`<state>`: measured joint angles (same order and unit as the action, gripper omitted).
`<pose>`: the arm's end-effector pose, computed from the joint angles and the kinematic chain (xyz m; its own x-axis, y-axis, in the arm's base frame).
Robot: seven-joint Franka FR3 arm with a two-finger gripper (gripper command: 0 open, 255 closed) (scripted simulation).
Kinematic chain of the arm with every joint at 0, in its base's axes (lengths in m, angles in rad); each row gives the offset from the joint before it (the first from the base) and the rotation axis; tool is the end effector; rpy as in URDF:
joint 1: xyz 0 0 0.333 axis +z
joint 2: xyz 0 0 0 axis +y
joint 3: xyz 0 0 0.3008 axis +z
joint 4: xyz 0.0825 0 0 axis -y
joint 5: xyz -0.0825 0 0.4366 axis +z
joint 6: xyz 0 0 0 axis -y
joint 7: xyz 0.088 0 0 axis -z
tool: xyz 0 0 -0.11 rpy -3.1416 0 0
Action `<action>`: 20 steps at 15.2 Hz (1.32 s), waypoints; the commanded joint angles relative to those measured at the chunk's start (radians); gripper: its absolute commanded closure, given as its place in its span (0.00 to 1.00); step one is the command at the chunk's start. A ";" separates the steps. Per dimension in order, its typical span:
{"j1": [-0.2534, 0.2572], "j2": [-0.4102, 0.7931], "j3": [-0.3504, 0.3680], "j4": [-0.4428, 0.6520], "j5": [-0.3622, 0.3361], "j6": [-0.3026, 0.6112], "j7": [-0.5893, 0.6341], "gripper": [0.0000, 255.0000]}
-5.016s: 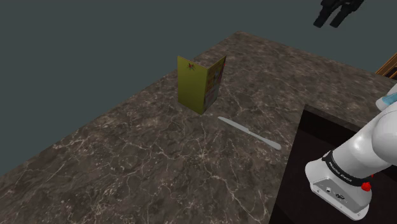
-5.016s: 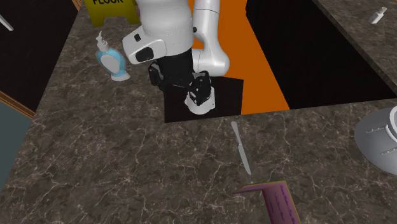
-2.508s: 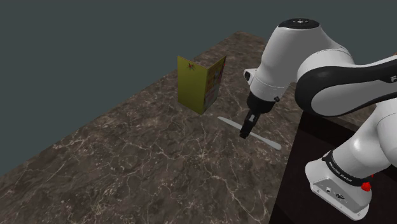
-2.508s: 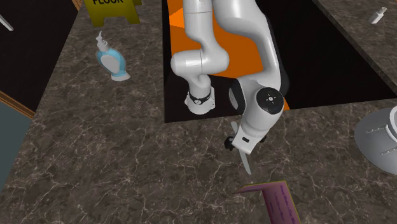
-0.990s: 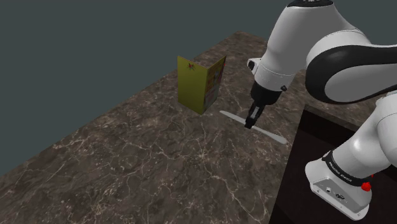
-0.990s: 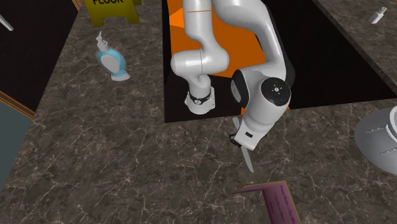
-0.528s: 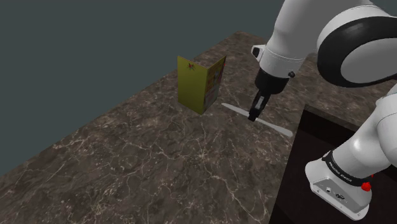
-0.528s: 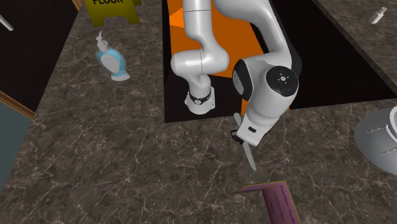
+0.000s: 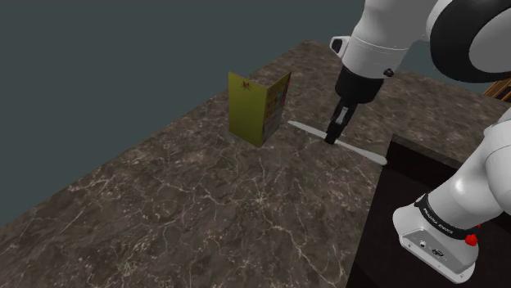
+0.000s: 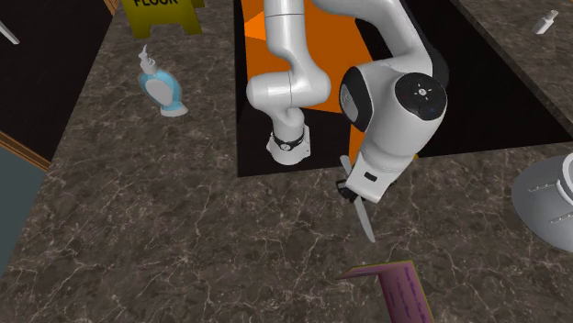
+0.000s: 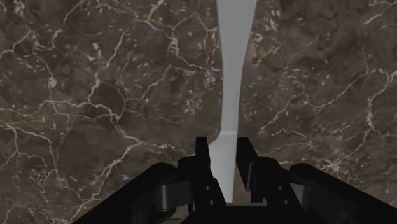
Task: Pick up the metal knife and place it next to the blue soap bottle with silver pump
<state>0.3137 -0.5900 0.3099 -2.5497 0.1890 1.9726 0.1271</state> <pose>0.3449 0.2557 0.4189 0.9318 0.3630 -0.0035 0.3630 -0.9318 -0.0026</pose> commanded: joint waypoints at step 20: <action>-0.012 -0.025 -0.039 0.266 -0.030 -0.292 0.008 1.00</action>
<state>0.3028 -0.6163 0.2729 -2.2942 0.1607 1.6910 0.1359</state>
